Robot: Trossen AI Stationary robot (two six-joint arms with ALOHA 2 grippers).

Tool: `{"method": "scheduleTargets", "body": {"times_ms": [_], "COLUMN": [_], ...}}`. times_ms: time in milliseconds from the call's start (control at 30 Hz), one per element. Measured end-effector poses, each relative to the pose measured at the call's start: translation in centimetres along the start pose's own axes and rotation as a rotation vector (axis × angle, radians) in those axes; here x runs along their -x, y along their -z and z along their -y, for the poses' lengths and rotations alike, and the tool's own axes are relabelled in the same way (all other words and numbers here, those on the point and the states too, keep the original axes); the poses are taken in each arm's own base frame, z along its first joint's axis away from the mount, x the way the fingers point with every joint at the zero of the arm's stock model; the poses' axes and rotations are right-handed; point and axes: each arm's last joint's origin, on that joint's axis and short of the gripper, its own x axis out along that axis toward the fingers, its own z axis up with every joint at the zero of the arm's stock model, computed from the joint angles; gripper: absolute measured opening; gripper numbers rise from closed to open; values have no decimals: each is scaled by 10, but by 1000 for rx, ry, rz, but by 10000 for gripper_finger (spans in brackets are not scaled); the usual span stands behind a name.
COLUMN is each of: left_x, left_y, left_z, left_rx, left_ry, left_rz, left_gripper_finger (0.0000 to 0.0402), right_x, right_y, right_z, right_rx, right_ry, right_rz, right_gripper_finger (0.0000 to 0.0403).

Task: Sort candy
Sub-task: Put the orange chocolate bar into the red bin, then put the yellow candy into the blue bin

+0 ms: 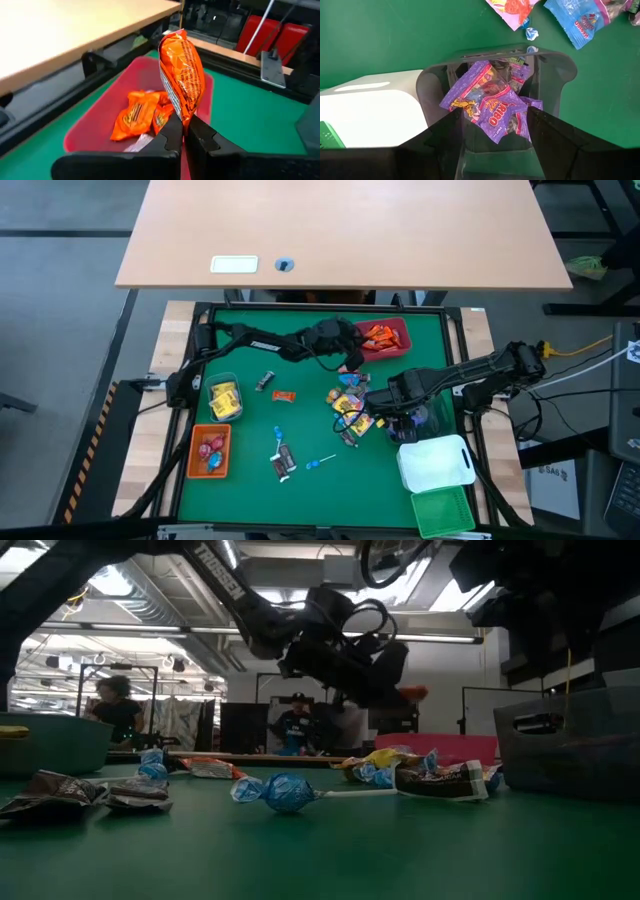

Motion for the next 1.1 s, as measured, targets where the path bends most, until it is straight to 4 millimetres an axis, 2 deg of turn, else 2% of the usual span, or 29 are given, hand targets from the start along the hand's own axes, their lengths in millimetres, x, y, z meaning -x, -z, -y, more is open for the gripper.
{"method": "scheduleTargets", "body": {"times_ms": [233,533,700,900,1000,1100], "left_x": [-2,-2,5,32,56,89], "left_y": [2,2,-4,-33,-51,-72], "left_z": [-3,-3,-1,3,5,13], "left_rx": [14,13,-2,-52,-102,-161], "left_ry": [-16,-16,33,78,90,104], "left_rz": [2,1,-47,-146,-218,-280], "left_gripper_finger": [7,85,98,98,98,98], "right_x": [0,0,0,0,0,0], "right_y": [0,0,-1,-3,-5,-7], "right_z": [0,0,0,-1,-1,-1], "right_rx": [0,0,1,5,7,11], "right_ry": [0,0,-1,-5,-6,-4], "right_rz": [0,1,7,36,56,77], "right_gripper_finger": [216,216,216,216,216,216]}}
